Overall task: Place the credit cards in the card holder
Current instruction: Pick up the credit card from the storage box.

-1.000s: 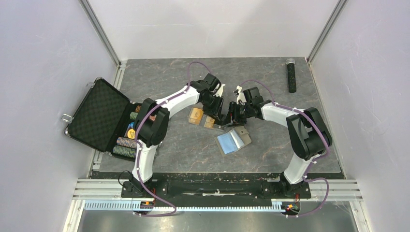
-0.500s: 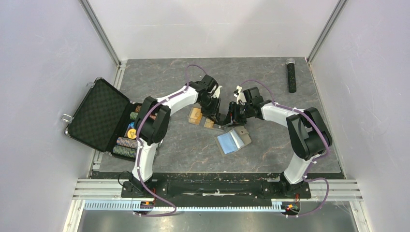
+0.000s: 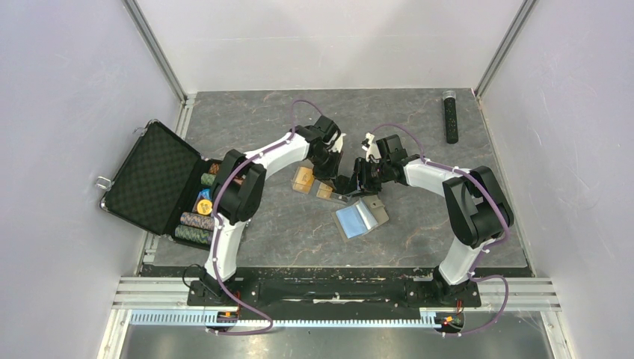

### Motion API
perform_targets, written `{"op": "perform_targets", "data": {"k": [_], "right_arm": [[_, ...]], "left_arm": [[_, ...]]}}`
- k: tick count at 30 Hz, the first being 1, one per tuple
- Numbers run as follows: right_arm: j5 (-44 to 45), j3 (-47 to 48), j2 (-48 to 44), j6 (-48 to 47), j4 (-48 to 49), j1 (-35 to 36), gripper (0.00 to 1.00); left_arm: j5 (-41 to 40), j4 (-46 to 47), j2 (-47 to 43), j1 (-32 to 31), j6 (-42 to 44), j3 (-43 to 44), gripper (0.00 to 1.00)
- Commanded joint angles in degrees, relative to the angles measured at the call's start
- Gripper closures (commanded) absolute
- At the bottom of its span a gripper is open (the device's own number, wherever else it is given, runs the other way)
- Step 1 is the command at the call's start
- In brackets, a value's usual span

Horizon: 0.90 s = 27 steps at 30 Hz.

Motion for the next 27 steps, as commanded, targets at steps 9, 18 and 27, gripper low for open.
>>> {"op": "perform_targets", "data": {"k": [9,18,27], "right_arm": [[0.4,-0.3,-0.8,-0.9,0.6,0.1,0.57],[0.5,-0.4,-1.0,-0.9,0.5,0.1,0.57],[0.5,-0.5,-1.0,-0.9,0.6,0.1,0.57]], "left_arm": [[-3.6,-2.6,-2.2,-3.4,2.4,4.3,0.98],[-6.2,-5.3,-0.3,-4.2,4.3,6.2,0.84],[-6.6,-7.8,1.6,-4.9,6.0,9.4,0.86]]}}
